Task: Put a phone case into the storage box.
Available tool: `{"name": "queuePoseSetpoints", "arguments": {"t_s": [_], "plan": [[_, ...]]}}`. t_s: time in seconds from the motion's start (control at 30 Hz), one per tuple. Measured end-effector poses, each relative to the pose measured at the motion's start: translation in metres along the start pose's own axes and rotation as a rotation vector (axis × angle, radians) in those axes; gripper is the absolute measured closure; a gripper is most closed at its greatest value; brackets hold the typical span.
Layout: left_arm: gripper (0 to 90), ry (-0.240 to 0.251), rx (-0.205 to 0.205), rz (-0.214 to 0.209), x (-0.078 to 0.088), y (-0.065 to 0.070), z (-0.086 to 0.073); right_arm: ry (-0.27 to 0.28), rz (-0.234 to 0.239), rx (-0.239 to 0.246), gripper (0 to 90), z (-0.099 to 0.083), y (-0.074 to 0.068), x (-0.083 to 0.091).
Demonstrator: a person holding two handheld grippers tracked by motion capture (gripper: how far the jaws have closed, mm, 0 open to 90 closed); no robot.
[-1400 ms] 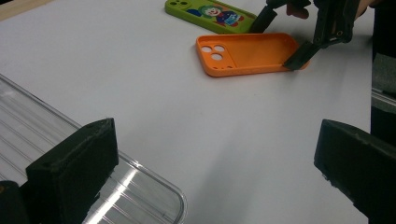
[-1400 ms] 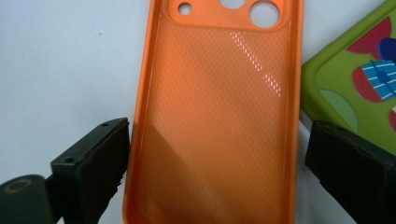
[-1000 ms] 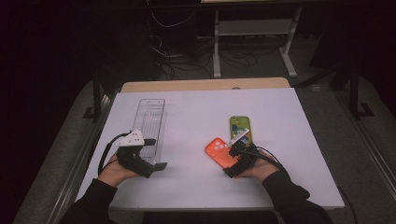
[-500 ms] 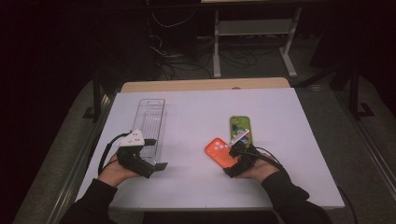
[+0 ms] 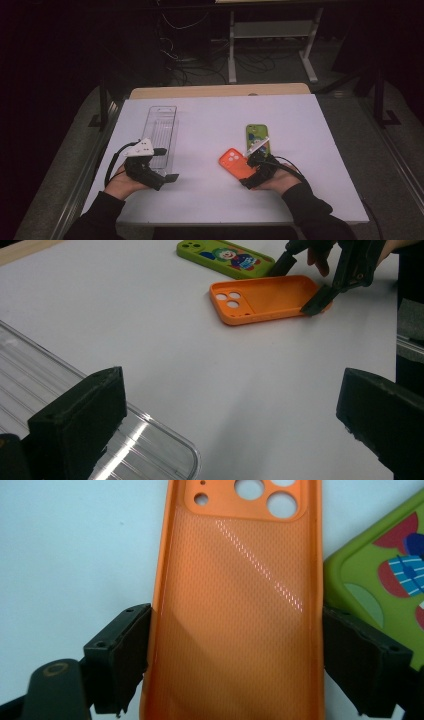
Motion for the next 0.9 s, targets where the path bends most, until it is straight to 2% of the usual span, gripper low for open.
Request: {"name": "queuePoseSetpoints", "arguments": {"t_s": [0.3, 0.6, 0.67, 0.8, 0.83, 0.87, 0.9], "plan": [[0.0, -0.001, -0.001, -0.002, 0.0, 0.0, 0.0, 0.045, 0.027, 0.017, 15.9, 0.006, -0.001, 0.011], [0.0, -0.009, -0.009, -0.016, -0.001, 0.001, 0.003, 0.056, 0.038, 0.046, 15.8, 0.012, 0.002, 0.02], [0.0, -0.004, -0.014, -0.021, -0.002, 0.0, 0.005, 0.067, 0.06, 0.064, 15.8, 0.015, 0.005, 0.023], [0.0, -0.019, -0.036, -0.04, -0.006, 0.001, 0.009, 0.077, 0.071, 0.088, 15.8, 0.019, 0.006, 0.027], [0.0, -0.016, -0.034, -0.045, -0.007, 0.002, 0.011, 0.08, 0.087, 0.126, 15.8, 0.021, 0.007, 0.029], [0.0, -0.019, -0.045, -0.048, -0.008, 0.002, 0.012, 0.08, 0.087, 0.126, 15.8, 0.021, 0.007, 0.029], [0.0, -0.014, -0.041, -0.052, -0.01, 0.003, 0.016, 0.092, 0.089, 0.177, 15.8, 0.023, 0.009, 0.029]]}}
Point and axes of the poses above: each handheld gripper's, and its own axes: x roughly backward along the jaws, z roughly out of its top, y roughly to its right, the point moved 6 cm from there along -x, roughly forward along the jaws, and after that the axes turned 9 degrees about -x, right-handed, at the moved point
